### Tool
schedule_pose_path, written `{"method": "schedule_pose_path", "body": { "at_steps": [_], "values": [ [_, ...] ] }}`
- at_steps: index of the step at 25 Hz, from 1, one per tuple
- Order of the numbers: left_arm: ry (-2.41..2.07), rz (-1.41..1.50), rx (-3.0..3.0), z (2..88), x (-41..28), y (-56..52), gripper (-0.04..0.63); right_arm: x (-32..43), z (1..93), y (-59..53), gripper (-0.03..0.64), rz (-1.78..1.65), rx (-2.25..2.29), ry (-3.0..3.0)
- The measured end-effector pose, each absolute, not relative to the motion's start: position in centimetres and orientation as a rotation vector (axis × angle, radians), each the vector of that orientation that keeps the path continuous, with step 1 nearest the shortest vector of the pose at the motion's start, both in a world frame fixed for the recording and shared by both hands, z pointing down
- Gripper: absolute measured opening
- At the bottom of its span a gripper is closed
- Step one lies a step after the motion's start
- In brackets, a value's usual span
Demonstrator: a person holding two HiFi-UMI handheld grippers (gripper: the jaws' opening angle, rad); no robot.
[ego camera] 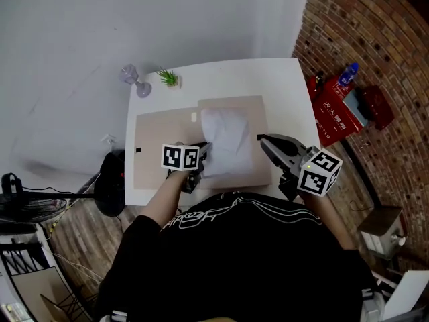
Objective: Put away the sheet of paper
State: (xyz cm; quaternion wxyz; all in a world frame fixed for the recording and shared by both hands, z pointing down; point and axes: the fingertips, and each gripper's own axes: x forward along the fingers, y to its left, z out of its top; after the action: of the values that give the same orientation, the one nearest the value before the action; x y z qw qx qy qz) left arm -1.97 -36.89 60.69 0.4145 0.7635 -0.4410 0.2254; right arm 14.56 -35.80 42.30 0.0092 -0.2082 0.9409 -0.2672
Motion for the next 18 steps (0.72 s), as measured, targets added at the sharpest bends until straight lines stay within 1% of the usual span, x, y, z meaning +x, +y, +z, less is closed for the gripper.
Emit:
{"method": "schedule_pose_path", "body": {
  "at_steps": [2,3,6,9,12,13,14,18],
  "values": [
    [-1.098,0.539,1.912,60.3,-2.4,-36.8,0.168,13.9,41.9,-35.9,0.002,-0.826,-0.639,2.936],
    [-1.095,0.530,1.912,60.1,-2.7,-36.8,0.192,13.6,41.7,-35.9,0.002,-0.820,-0.635,2.936],
    [-1.095,0.523,1.933,59.1,-3.6,-36.4,0.225,12.7,41.7,-35.9,0.001,-0.820,-0.631,2.936],
    [-1.040,0.494,1.966,57.6,-3.9,-35.4,0.235,11.7,42.1,-35.4,0.002,-0.841,-0.641,2.947],
    [-1.035,0.416,1.979,55.3,-4.8,-34.7,0.235,10.2,41.7,-34.9,0.002,-0.834,-0.626,2.952],
    [-1.055,0.390,1.974,54.4,-5.3,-34.6,0.214,9.8,41.4,-34.8,0.002,-0.827,-0.622,2.952],
    [-1.069,0.354,1.980,53.3,-5.6,-34.4,0.164,9.4,41.2,-34.6,0.002,-0.820,-0.618,2.949],
    [-1.043,0.158,2.120,46.7,-5.4,-33.5,0.061,7.7,40.3,-33.9,0.001,-0.803,-0.590,2.949]
  ]
}}
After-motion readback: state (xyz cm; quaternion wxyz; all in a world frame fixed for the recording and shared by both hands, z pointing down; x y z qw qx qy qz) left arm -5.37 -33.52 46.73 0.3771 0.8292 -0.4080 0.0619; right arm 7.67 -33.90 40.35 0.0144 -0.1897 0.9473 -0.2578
